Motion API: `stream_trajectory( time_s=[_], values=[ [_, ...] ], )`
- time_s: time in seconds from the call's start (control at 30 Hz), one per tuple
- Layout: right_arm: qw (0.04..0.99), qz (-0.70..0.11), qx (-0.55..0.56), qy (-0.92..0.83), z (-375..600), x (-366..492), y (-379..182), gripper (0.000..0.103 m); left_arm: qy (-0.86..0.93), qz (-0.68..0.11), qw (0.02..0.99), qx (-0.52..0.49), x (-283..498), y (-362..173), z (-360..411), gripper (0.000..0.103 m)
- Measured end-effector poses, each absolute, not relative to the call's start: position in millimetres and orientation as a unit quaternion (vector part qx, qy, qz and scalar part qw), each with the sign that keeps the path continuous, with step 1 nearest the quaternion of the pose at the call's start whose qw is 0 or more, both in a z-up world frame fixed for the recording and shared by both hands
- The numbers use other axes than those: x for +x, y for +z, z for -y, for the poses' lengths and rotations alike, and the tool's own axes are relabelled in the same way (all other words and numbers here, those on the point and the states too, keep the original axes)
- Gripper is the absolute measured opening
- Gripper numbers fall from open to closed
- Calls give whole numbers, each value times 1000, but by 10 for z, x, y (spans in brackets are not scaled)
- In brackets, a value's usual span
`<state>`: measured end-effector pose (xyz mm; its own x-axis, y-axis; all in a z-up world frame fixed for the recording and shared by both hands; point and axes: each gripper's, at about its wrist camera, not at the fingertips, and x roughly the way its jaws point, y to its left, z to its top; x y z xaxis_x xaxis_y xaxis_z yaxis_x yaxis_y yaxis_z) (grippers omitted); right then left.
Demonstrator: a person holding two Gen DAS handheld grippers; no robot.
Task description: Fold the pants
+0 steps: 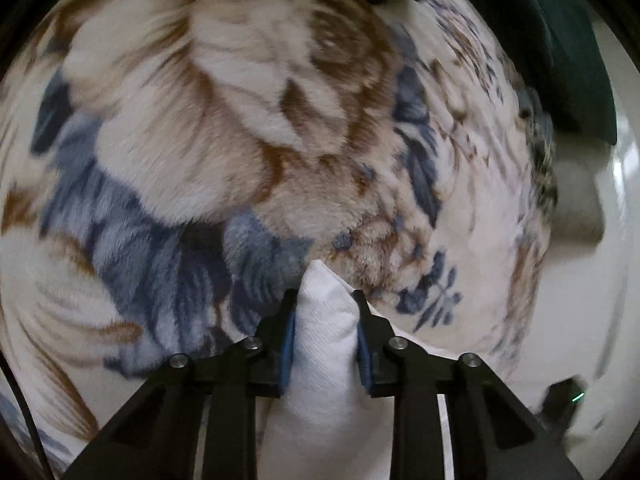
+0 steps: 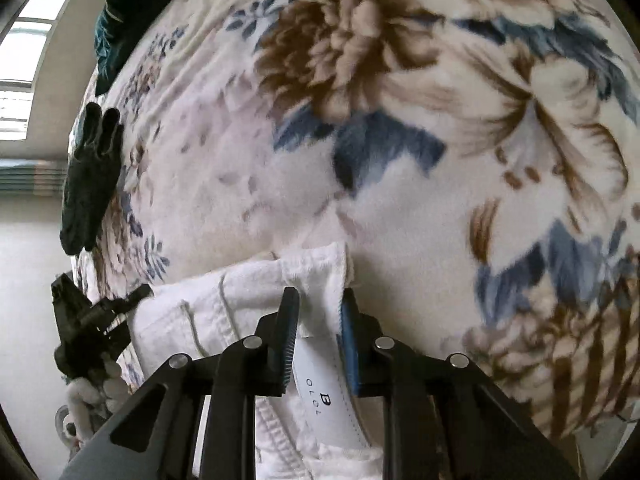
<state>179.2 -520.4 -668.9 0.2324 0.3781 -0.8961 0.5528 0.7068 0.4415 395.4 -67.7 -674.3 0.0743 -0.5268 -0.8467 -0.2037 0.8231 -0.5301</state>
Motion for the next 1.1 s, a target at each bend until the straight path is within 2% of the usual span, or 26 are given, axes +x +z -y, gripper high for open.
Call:
stream_trajectory(
  time_s=[0.03, 0.1, 0.13, 0.17, 0.2, 0.27, 0.3, 0.33, 0.4, 0.53, 0.63, 0.73, 0.77, 0.8, 0.83, 0.87, 0.9, 1.0, 1.1],
  values=[
    [681, -619, 386, -63, 5234, 1777, -6700, 22, -119, -669, 675, -286, 3949, -6692, 638, 27],
    [667, -617, 415, -51, 5321, 1738, -6707, 32, -123, -664, 683, -278, 3927, -6545, 618, 33],
    [660, -618, 425, -45, 5349, 1734, -6719, 37, -129, -660, 690, -268, 3906, -6442, 626, 42],
    [654, -620, 431, -41, 5382, 1744, -6725, 53, -139, -656, 696, -256, 3882, -6346, 651, 56],
    [652, -621, 434, -35, 5406, 1764, -6733, 62, -148, -656, 698, -247, 3864, -6294, 678, 61],
    [646, -630, 430, -20, 5310, 1881, -6795, 62, -162, -662, 699, -215, 3831, -6282, 796, 60],
    [650, -632, 422, -18, 5277, 1915, -6807, 57, -166, -662, 706, -188, 3817, -6301, 875, 54],
    [657, -630, 414, -20, 5239, 1948, -6799, 49, -158, -659, 717, -160, 3813, -6312, 923, 29],
    [680, -628, 376, -38, 5177, 1993, -6708, 7, -151, -651, 731, -139, 3826, -6373, 923, 23],
    [711, -600, 361, -69, 5232, 1946, -6488, 4, -135, -646, 725, -198, 3882, -6493, 681, 20],
    [689, -618, 373, -67, 5257, 1952, -6669, 5, -120, -649, 714, -233, 3941, -6595, 612, 21],
    [668, -620, 408, -51, 5327, 1894, -6715, 17, -119, -651, 712, -234, 3942, -6431, 650, 28],
    [662, -616, 426, -43, 5376, 1795, -6652, 47, -125, -649, 716, -224, 3898, -6336, 664, 39],
    [661, -608, 437, -38, 5387, 1709, -6603, 84, -131, -644, 723, -213, 3825, -6223, 672, 46],
    [664, -597, 449, -30, 5373, 1612, -6557, 92, -135, -634, 735, -200, 3704, -6084, 672, 69],
    [668, -587, 456, -26, 5367, 1467, -6483, 93, -143, -626, 742, -194, 3601, -6001, 672, 94],
    [662, -585, 468, -22, 5325, 1257, -6444, 93, -149, -622, 744, -190, 3502, -5956, 665, 100],
    [617, -576, 536, 5, 5089, 767, -6619, 93, -144, -636, 735, -185, 3169, -5992, 674, 102],
    [606, -584, 540, 6, 4850, 558, -6853, 93, -135, -673, 693, -222, 2912, -6302, 673, 102]
  ],
)
